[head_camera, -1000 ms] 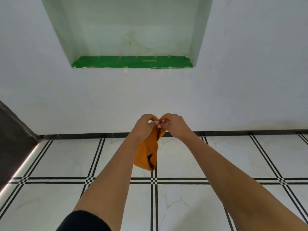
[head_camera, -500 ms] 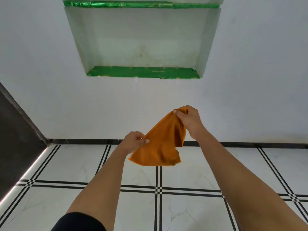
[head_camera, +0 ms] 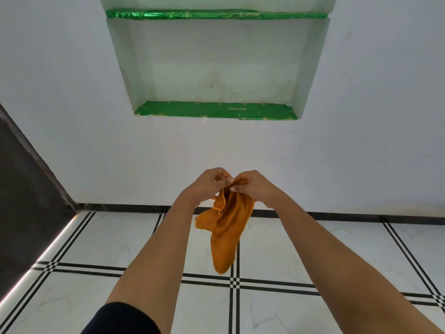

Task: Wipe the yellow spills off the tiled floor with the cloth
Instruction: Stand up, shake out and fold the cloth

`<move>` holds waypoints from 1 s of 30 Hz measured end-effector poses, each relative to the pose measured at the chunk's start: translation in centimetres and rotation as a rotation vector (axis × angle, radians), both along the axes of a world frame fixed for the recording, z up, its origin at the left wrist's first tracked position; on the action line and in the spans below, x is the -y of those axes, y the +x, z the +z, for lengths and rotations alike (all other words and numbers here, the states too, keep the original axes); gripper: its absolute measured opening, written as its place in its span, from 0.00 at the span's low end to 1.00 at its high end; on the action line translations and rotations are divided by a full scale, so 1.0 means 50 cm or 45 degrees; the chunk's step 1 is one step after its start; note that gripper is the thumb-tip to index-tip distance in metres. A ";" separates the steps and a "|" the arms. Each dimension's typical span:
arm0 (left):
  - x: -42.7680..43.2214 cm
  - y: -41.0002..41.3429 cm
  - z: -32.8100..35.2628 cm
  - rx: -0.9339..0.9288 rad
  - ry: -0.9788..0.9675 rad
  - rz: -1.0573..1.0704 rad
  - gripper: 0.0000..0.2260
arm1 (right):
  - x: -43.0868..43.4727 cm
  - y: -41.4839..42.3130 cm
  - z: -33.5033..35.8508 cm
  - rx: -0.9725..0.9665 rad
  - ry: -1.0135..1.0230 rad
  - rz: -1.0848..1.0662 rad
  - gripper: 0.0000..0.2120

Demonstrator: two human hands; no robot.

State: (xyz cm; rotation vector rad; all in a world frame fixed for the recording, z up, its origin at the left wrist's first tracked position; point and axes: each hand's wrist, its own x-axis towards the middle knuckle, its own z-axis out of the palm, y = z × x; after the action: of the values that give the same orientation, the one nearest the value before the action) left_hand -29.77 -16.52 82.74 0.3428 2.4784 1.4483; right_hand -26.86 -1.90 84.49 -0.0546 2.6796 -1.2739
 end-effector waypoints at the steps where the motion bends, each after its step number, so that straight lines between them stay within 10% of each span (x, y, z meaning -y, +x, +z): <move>1: 0.003 0.001 0.001 -0.028 0.002 0.017 0.07 | 0.004 -0.002 0.002 -0.013 -0.010 -0.017 0.10; 12: 0.046 0.009 -0.055 0.001 0.092 0.261 0.05 | -0.011 -0.029 0.013 -0.045 0.014 -0.253 0.16; 30: -0.026 0.023 -0.038 -0.060 0.100 0.174 0.19 | 0.015 -0.005 0.008 0.473 -1.171 -0.587 0.06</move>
State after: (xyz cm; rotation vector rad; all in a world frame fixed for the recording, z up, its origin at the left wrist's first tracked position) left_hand -28.60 -15.24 80.86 0.2281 2.5311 1.6115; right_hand -27.11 -2.66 84.92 0.6364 1.6547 -2.2672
